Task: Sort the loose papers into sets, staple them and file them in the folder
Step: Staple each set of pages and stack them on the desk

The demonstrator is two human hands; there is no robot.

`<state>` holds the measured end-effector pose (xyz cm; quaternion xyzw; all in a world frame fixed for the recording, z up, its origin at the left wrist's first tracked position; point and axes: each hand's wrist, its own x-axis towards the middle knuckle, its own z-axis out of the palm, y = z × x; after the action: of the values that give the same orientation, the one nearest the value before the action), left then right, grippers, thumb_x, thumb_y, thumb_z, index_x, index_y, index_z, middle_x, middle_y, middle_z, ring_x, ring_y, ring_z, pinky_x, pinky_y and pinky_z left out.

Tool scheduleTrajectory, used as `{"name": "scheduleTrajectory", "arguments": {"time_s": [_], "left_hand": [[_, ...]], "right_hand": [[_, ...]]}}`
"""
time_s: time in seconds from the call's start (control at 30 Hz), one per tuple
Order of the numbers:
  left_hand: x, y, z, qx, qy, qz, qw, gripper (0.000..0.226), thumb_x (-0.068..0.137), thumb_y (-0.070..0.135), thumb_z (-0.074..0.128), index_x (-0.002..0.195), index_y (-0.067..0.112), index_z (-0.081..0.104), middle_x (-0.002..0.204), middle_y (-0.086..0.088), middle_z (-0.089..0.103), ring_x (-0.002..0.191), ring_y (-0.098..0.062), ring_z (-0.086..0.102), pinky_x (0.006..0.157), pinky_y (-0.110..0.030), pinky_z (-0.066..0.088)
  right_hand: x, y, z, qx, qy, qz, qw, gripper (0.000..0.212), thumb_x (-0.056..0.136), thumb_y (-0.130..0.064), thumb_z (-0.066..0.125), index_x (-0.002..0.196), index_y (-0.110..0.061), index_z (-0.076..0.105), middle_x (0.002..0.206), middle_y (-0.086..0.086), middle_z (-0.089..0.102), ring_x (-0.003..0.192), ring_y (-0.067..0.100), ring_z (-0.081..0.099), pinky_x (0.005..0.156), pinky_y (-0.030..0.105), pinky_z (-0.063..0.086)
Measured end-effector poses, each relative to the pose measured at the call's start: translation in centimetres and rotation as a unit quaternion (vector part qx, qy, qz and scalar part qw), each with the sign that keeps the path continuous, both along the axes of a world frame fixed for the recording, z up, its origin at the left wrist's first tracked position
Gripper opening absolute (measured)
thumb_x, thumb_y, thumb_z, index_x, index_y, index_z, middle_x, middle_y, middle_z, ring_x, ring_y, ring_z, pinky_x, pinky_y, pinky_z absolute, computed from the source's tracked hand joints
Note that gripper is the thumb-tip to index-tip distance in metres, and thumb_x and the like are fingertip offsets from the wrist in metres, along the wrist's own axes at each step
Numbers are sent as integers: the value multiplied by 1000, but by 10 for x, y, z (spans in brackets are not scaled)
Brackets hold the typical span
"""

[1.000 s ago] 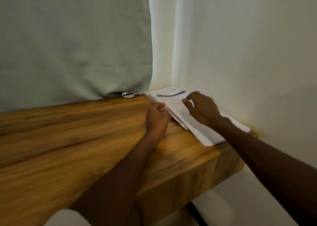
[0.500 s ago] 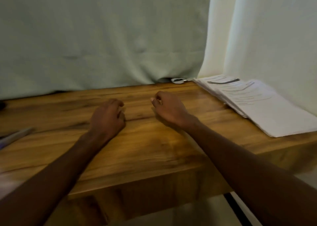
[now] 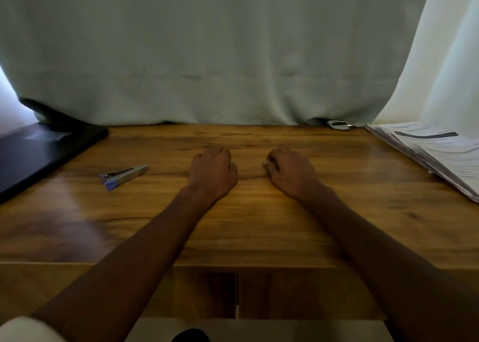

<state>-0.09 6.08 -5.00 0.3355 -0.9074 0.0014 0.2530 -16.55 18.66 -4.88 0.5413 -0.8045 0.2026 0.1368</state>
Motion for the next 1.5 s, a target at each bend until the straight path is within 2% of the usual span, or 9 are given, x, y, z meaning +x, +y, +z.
{"name": "scheduleTrajectory", "arguments": {"time_s": [0.2,0.33,0.43,0.5,0.6,0.93,1.17,1.37,1.5], "left_hand": [[4,-5,-7,6,-1,11,1000,69,100,53,48,156,15,37,169,-10,24,156,-29,19,125,-52,15],[2,-5,-8,12,-2,19,1000,82,96,65,46,161,20,25,173,-8,4,158,-38,-3,124,-56,-3],[1,-2,-8,34,-17,26,999,71,98,63,46,153,18,40,165,-14,32,153,-42,23,121,-56,22],[1,-2,-8,47,-2,3,999,51,100,60,46,123,17,61,130,-12,64,120,-32,57,91,-44,46],[3,1,-8,33,15,-14,999,41,101,57,47,98,20,65,96,-3,68,85,-22,61,70,-37,45],[76,8,4,-23,127,-26,991,28,96,36,58,117,21,70,115,-2,71,102,-21,65,87,-42,56],[220,-66,11,-1,156,179,971,40,96,31,66,132,13,61,128,-13,64,110,-30,63,87,-46,52],[222,-74,4,32,67,199,977,19,95,31,65,106,16,66,103,-8,68,89,-28,63,74,-43,55],[228,-80,1,50,43,196,978,14,95,28,60,100,18,68,90,-4,65,82,-25,61,75,-45,58]], "right_hand": [[4,6,3,-15,8,-8,1000,28,105,-35,47,111,-16,68,109,3,64,98,22,59,82,40,52],[10,8,6,-37,17,-8,999,25,103,-32,48,106,-18,68,102,1,66,94,20,59,81,42,52],[12,10,5,-62,23,-4,998,22,102,-31,49,99,-20,67,95,-2,66,86,17,58,75,39,52],[12,11,4,-76,22,-6,997,21,102,-31,49,96,-20,67,90,-3,65,83,16,57,69,36,50],[13,13,4,-94,25,-13,995,22,101,-32,48,93,-22,66,86,-4,64,79,15,57,63,32,44],[25,16,1,-67,8,36,997,18,100,-30,52,100,-23,69,96,-5,70,86,15,63,71,33,51],[121,-54,5,-104,-142,203,963,19,96,-30,66,114,-26,71,114,-8,71,101,7,63,84,31,51],[201,-137,6,8,-116,288,950,48,100,-25,62,146,-35,51,148,-4,55,135,18,48,105,40,41],[207,-150,2,-9,-102,267,958,36,97,-19,63,131,-29,66,126,-3,70,115,20,62,98,44,50]]}}
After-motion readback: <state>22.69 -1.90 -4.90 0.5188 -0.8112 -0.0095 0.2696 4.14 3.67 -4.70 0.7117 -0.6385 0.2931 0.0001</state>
